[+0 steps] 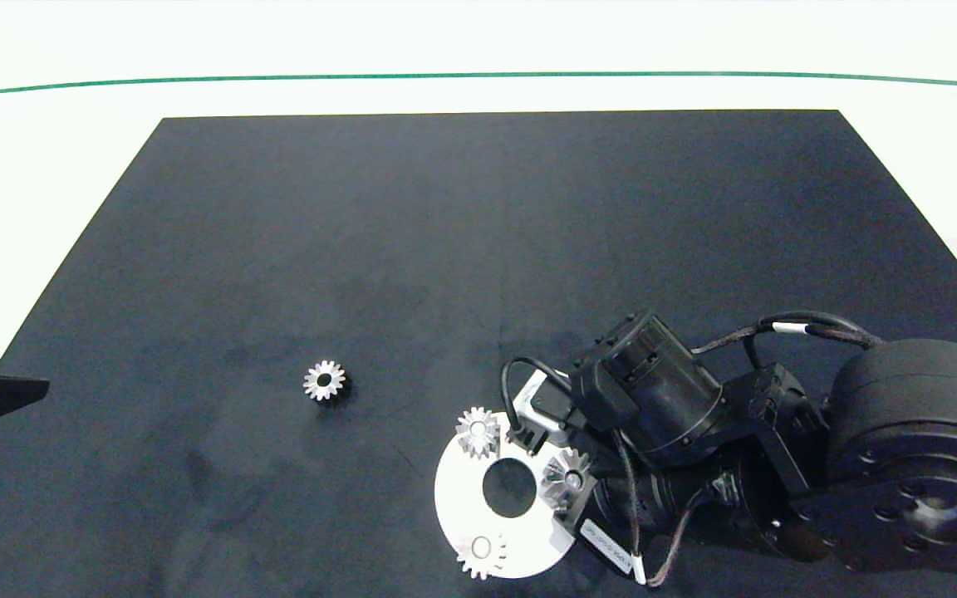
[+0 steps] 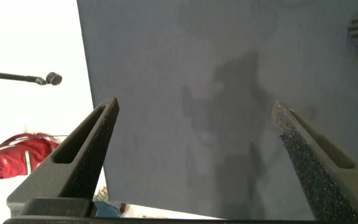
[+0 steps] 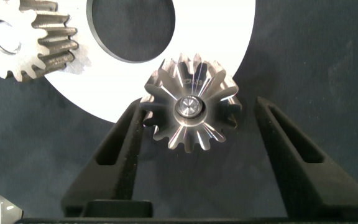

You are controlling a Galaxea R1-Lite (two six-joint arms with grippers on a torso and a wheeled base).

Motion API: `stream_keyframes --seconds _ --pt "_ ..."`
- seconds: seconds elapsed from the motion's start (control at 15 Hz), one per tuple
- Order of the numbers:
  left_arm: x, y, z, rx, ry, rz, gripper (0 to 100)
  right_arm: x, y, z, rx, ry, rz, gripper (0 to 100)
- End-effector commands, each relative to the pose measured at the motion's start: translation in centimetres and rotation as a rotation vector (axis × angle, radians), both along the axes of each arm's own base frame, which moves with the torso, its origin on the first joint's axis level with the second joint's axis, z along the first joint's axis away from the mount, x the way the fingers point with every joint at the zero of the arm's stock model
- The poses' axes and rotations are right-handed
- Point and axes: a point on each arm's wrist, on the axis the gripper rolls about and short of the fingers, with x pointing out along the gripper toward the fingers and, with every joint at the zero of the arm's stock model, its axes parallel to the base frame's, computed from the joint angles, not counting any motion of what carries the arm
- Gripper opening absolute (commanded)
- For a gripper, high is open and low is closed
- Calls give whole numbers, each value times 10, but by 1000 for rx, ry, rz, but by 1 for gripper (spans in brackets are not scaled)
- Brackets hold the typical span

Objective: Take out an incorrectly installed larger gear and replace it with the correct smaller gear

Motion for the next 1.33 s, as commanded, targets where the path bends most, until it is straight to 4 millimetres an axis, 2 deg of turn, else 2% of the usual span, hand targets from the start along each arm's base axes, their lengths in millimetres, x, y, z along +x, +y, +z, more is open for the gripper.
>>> stream_keyframes --seconds 0.07,0.73,1.0,1.33 --pt "-1 0 -1 3 6 0 100 0 0 2 6 -6 1 61" --pt "0 0 -1 3 8 0 100 3 7 -3 29 -7 2 41" --pt "0 0 -2 3 9 0 100 -16 2 20 71 -45 41 40" --pt "0 0 -2 3 9 0 100 -30 -25 37 82 -56 28 40"
